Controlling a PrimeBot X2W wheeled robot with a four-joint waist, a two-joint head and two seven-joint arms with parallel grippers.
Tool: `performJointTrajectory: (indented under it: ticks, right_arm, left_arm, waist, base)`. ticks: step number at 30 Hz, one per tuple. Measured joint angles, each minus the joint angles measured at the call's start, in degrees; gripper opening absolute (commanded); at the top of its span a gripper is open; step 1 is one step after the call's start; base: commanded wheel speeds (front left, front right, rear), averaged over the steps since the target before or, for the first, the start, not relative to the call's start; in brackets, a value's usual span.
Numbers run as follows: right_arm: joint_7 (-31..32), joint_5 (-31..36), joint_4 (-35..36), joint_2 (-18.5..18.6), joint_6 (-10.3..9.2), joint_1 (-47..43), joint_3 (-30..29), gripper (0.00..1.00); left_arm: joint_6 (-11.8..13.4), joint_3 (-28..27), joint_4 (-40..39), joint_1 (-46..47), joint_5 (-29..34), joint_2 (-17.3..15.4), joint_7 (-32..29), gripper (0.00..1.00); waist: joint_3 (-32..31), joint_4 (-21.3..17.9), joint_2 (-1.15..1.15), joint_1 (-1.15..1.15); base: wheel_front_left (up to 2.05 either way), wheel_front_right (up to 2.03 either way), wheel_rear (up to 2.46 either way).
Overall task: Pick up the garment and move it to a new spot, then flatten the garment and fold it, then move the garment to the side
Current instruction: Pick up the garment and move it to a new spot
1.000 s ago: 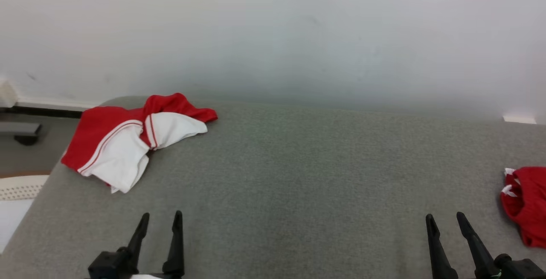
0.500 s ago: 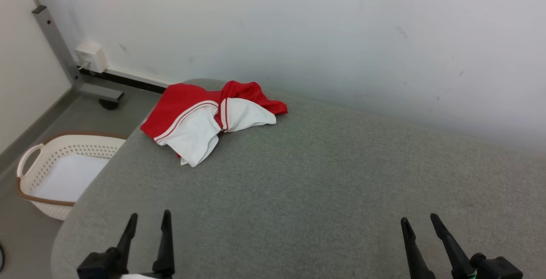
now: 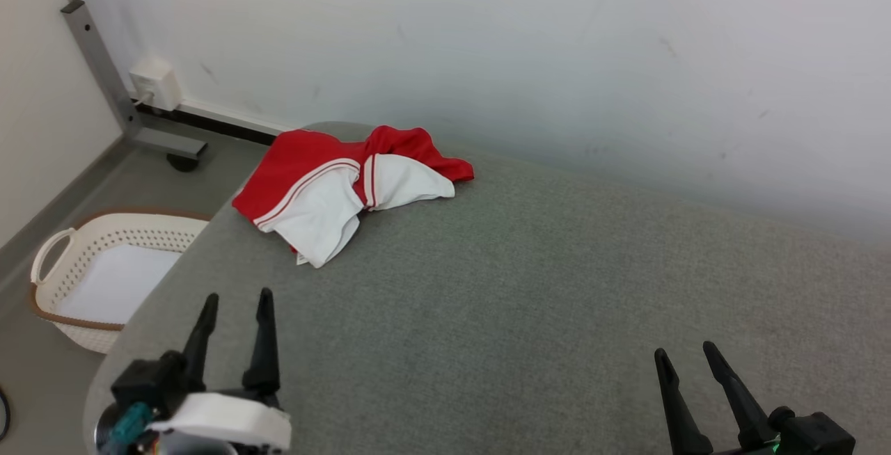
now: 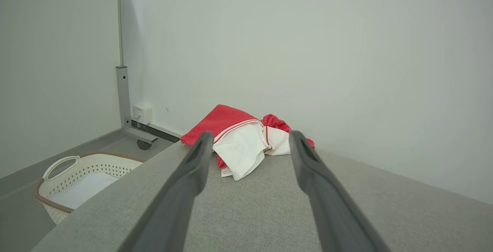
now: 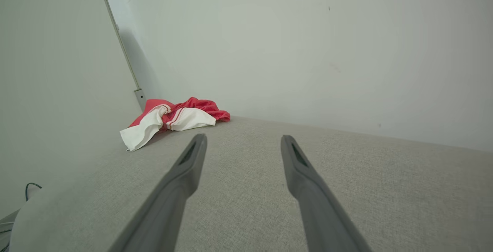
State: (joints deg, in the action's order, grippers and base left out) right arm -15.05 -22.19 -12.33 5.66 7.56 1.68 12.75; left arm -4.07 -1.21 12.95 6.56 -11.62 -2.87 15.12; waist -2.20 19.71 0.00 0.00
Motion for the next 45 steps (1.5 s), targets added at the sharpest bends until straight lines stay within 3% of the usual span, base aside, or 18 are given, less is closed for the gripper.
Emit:
performJointTrajectory:
  ticks: [6,13,22,31,37,45]
  right_arm:
    - [0.0,0.0,1.8,1.1,0.0,0.8,0.4,1.0]
    - [0.0,1.0,9.9,2.0,0.0,5.4,1.4,1.0]
    - [0.0,1.7,16.0,1.6,0.0,12.5,2.8,1.0]
    - [-0.1,2.4,19.2,1.4,0.0,16.5,3.3,1.0]
    - [-0.1,2.2,21.1,1.2,0.0,18.0,3.4,1.0]
    - [-0.1,2.2,21.7,1.1,0.0,18.1,3.5,1.0]
  left_arm:
    - [-1.3,-0.3,5.2,10.9,-1.6,-3.1,-4.5,1.0]
    - [-1.7,-2.2,13.4,25.1,-3.6,-8.6,-12.0,1.0]
    - [-1.7,-7.4,29.5,39.0,-7.5,-17.2,-16.1,1.0]
    - [-1.6,-9.7,41.5,48.0,-9.2,-23.5,-15.8,1.0]
    - [0.5,-9.5,49.5,49.6,-8.9,-26.4,-16.8,1.0]
    - [1.9,-8.0,56.0,51.5,-7.9,-28.2,-21.6,1.0]
  waist:
    - [1.3,-2.1,0.0,0.0]
    - [6.8,-5.2,0.0,0.01]
    - [15.2,-12.7,0.0,0.02]
    - [24.3,-20.5,0.0,0.02]
    - [28.6,-25.2,0.0,0.02]
    - [31.0,-27.8,0.0,0.01]
  base:
    - [0.0,0.0,0.0]
    - [0.0,0.0,0.0]
    - [0.0,0.0,0.0]
    - [0.0,0.0,0.0]
    - [0.0,0.0,0.0]
    - [0.0,0.0,0.0]
